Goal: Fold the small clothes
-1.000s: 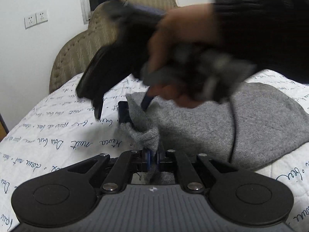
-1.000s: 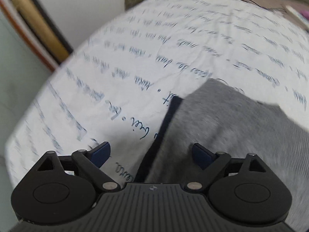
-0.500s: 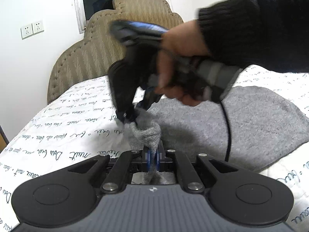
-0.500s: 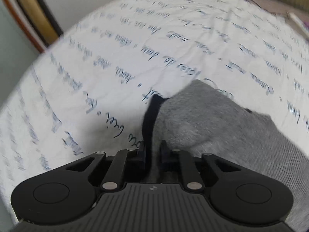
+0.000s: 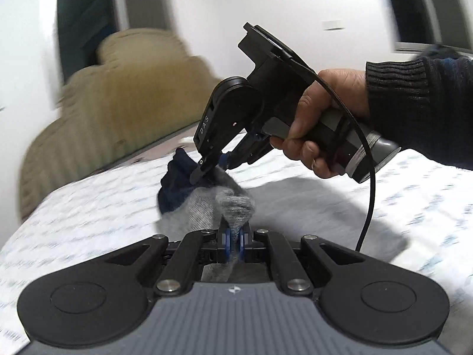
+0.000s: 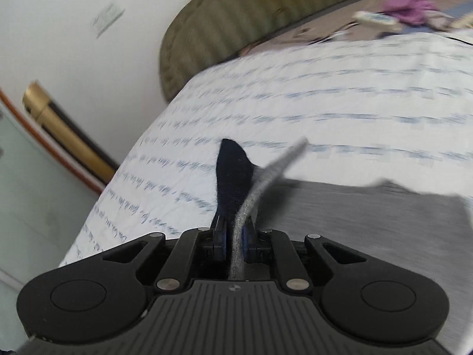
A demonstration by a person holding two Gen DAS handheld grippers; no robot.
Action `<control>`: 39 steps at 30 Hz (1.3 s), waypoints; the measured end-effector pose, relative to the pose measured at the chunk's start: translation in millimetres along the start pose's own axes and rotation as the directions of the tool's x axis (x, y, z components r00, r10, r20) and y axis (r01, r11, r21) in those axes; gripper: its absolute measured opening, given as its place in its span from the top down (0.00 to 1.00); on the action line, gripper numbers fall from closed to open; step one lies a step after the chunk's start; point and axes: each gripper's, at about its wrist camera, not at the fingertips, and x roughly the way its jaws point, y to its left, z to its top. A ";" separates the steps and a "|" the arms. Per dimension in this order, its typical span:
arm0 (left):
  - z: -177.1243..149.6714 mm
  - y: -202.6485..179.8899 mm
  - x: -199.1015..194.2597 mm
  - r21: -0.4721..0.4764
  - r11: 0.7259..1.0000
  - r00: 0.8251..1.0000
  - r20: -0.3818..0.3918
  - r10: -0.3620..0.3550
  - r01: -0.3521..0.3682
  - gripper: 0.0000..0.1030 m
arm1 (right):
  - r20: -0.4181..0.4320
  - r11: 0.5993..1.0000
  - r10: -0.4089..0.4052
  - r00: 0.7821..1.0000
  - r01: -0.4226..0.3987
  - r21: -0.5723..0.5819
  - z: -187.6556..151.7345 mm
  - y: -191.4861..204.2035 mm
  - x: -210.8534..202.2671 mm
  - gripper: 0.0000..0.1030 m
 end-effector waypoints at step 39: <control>-6.2 131.3 95.6 -0.636 0.759 0.955 -0.114 -0.272 0.141 0.37 | 0.236 0.915 -0.005 0.972 -0.091 0.393 -79.9 -212.8 -87.5 0.39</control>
